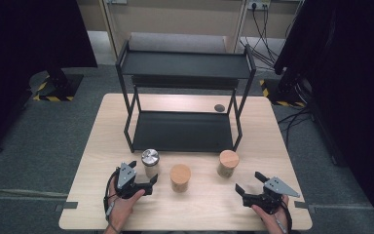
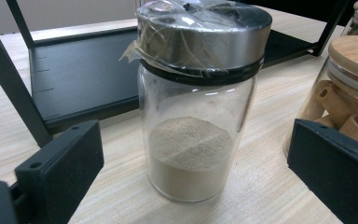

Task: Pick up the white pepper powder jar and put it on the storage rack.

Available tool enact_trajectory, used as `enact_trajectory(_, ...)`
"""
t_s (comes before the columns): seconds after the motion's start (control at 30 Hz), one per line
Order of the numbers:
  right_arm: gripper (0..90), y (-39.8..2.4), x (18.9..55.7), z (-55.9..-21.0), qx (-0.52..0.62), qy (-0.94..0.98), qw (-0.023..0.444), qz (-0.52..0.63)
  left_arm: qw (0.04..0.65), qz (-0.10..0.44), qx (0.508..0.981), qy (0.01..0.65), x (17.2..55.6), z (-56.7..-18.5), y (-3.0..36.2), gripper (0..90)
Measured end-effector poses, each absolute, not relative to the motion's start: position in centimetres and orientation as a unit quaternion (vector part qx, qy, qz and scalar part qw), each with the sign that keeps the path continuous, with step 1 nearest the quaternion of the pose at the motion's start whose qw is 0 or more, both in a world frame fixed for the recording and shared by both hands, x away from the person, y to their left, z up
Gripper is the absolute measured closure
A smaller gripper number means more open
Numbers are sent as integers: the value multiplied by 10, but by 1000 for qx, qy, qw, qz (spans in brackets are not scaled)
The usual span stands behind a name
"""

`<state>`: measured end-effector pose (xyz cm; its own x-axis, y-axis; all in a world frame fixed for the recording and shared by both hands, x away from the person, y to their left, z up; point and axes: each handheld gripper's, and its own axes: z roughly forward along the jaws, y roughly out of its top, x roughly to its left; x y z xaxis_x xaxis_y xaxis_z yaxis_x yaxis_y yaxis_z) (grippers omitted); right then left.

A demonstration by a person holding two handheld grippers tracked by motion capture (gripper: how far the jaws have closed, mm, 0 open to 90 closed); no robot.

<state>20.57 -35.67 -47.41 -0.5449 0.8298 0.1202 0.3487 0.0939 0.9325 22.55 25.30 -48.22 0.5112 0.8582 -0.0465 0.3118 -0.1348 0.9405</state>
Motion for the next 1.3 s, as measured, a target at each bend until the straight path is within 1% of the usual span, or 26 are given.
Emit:
enact_trajectory(0.33, 25, -357, 206, -474, 421, 702, 226, 528, 518, 263, 700, 416, 230, -483, 249, 33)
enact_trajectory(0.83, 25, -357, 206, -474, 421, 702, 226, 528, 520, 276, 697, 410, 232, -475, 247, 33)
enact_trajectory(0.93, 25, -357, 206, -474, 420, 702, 227, 528, 525, 266, 695, 414, 235, -474, 248, 33)
enact_trajectory(1.3, 25, -357, 206, -474, 419, 702, 228, 528, 521, 269, 694, 417, 240, -475, 247, 36)
